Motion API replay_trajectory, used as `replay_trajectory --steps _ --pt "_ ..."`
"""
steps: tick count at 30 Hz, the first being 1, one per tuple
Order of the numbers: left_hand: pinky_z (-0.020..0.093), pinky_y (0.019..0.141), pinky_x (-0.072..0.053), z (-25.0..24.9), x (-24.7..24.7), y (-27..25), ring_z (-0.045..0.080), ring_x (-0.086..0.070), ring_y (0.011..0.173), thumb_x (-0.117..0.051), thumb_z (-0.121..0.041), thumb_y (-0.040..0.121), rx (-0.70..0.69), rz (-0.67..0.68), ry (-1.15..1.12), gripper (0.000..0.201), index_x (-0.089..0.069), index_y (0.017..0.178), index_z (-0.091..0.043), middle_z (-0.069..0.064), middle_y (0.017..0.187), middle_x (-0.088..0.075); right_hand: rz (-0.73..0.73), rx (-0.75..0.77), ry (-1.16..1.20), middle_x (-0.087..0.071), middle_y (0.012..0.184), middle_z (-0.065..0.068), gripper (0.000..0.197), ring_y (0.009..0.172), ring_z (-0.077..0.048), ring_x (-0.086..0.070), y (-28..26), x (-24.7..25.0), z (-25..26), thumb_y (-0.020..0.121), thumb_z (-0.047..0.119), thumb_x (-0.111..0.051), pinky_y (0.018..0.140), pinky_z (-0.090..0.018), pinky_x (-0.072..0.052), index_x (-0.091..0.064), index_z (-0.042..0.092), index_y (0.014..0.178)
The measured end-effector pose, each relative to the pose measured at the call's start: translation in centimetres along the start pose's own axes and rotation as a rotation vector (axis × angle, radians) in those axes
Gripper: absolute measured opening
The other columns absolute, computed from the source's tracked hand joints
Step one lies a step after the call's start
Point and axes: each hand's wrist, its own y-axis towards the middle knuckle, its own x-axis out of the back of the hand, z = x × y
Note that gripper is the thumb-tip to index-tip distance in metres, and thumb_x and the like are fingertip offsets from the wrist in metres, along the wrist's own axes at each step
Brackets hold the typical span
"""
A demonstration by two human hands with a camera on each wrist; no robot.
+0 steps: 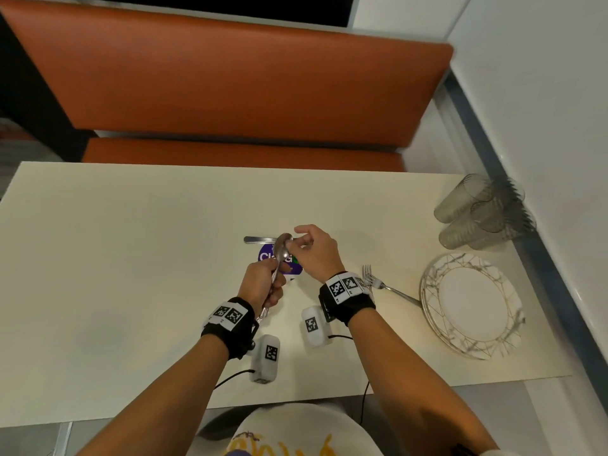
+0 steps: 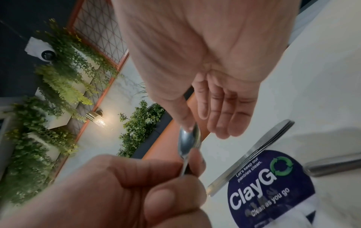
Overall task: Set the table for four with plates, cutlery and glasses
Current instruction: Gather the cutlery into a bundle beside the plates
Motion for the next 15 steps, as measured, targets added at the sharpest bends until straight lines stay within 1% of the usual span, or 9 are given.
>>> replay_trajectory --steps 2,3,4,5,7,9,10,13,15 --pt "0.027 0.043 -0.017 -0.1 0.0 0.2 0.018 -0.029 0.039 -0.039 -0.02 0.098 0.007 0.013 0.002 0.027 -0.06 0.088 -0.006 0.003 0.058 -0.043 0.031 0.031 0.005 -0.071 0.09 0.004 0.03 0.085 -0.011 -0.067 0.4 0.3 0.3 0.096 0.018 -0.061 0.082 -0.021 -0.053 -0.066 0.02 0.125" --pt "0.026 0.043 -0.017 -0.2 0.0 0.3 0.018 -0.029 0.039 -0.039 -0.019 0.098 0.006 0.02 0.016 0.026 -0.059 0.087 -0.007 0.003 0.057 -0.042 0.049 0.06 -0.016 -0.073 0.096 0.0 0.029 0.089 -0.014 -0.068 0.7 0.4 0.5 0.098 0.018 -0.058 0.087 -0.024 -0.054 -0.068 0.021 0.125" --pt "0.025 0.042 -0.017 -0.3 0.0 0.5 0.018 -0.029 0.039 -0.039 -0.019 0.099 0.003 0.028 0.035 0.026 -0.058 0.086 -0.007 0.003 0.057 -0.041 0.07 0.095 -0.052 -0.075 0.104 -0.002 0.029 0.093 -0.016 -0.068 0.9 0.5 0.5 0.1 0.016 -0.055 0.091 -0.025 -0.053 -0.071 0.02 0.123" --pt "0.024 0.042 -0.017 -0.4 0.1 0.7 0.017 -0.028 0.039 -0.038 -0.019 0.099 -0.003 0.036 0.058 0.026 -0.058 0.086 -0.008 0.002 0.056 -0.04 0.091 0.132 -0.096 -0.075 0.11 -0.003 0.028 0.095 -0.014 -0.067 1.1 0.6 0.6 0.101 0.014 -0.054 0.093 -0.023 -0.052 -0.074 0.018 0.12" --pt "0.023 0.04 -0.016 -0.6 0.0 0.9 0.015 -0.027 0.038 -0.037 -0.02 0.1 -0.017 0.046 0.087 0.028 -0.059 0.087 -0.008 0.0 0.055 -0.039 0.107 0.181 -0.159 -0.076 0.109 -0.004 0.028 0.091 -0.012 -0.066 1.5 0.6 0.5 0.101 0.01 -0.053 0.091 -0.02 -0.05 -0.077 0.013 0.114" --pt "0.023 0.04 -0.016 -0.8 0.1 1.2 0.014 -0.027 0.038 -0.037 -0.02 0.101 -0.019 0.044 0.096 0.03 -0.061 0.087 -0.006 0.0 0.055 -0.039 0.092 0.198 -0.189 -0.077 0.105 -0.006 0.026 0.091 -0.014 -0.068 2.0 0.7 0.5 0.099 0.008 -0.055 0.088 -0.019 -0.049 -0.078 0.01 0.108" --pt "0.023 0.041 -0.016 -0.9 0.1 1.4 0.014 -0.027 0.038 -0.037 -0.02 0.101 -0.017 0.043 0.103 0.032 -0.062 0.087 -0.006 0.0 0.055 -0.039 0.085 0.199 -0.198 -0.078 0.1 -0.006 0.025 0.088 -0.016 -0.068 2.2 0.7 0.5 0.098 0.007 -0.055 0.085 -0.019 -0.049 -0.079 0.009 0.105" --pt "0.025 0.041 -0.017 -1.3 0.3 2.4 0.015 -0.028 0.04 -0.04 -0.022 0.101 -0.006 0.068 0.123 0.035 -0.068 0.091 -0.003 0.002 0.057 -0.042 0.068 0.159 -0.196 -0.075 0.086 -0.004 0.024 0.073 -0.017 -0.066 2.8 0.6 0.4 0.096 0.006 -0.055 0.076 -0.026 -0.054 -0.079 0.007 0.098" --pt "0.027 0.042 -0.023 -1.8 0.5 3.2 0.019 -0.034 0.042 -0.044 -0.021 0.1 -0.037 0.094 0.181 0.035 -0.07 0.095 0.001 0.007 0.06 -0.048 0.039 0.115 -0.176 -0.073 0.081 -0.004 0.024 0.07 -0.021 -0.069 3.3 0.6 0.1 0.095 0.006 -0.053 0.074 -0.032 -0.059 -0.078 0.007 0.095"
